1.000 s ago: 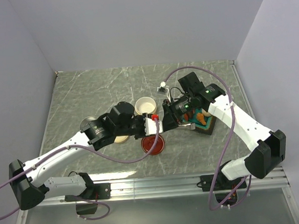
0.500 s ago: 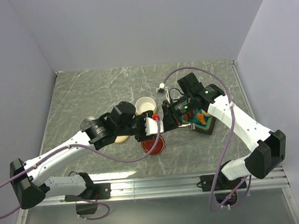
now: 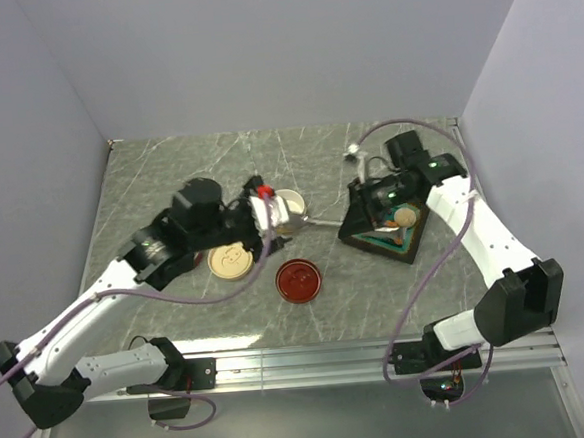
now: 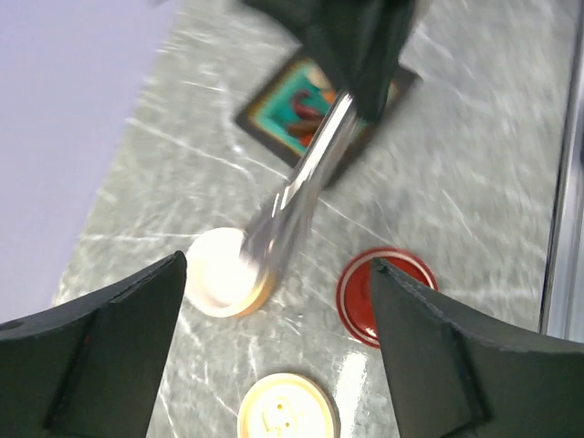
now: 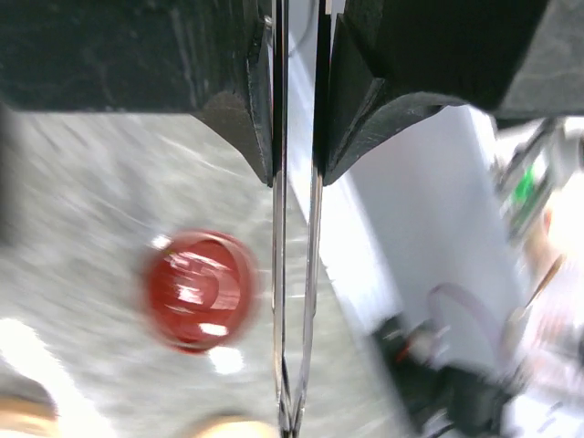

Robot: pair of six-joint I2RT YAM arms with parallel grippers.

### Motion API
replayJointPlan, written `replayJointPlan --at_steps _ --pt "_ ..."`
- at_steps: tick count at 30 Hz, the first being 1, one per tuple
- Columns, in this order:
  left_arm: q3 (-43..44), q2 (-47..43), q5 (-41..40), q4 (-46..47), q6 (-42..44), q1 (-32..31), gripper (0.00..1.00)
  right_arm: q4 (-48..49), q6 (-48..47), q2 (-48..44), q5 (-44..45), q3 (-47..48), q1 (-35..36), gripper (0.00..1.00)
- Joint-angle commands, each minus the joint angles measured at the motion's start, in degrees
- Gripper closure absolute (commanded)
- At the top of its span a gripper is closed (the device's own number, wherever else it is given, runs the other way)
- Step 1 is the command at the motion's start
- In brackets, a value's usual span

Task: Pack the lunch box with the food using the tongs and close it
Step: Pick up the food using the clamp

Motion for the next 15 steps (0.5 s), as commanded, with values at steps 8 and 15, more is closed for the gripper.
replayJointPlan --at_steps 8,15 --pt "1.33 -5.96 10.29 -0.56 -17.66 16.29 0.02 -11.78 -15.21 -4.38 15.18 1.23 -25.85 0.61" --pt "-2.36 -6.58 17.76 2.08 -25.57 27.53 0.01 -13.19 -18.04 -5.96 21.15 1.14 -34.82 0.55"
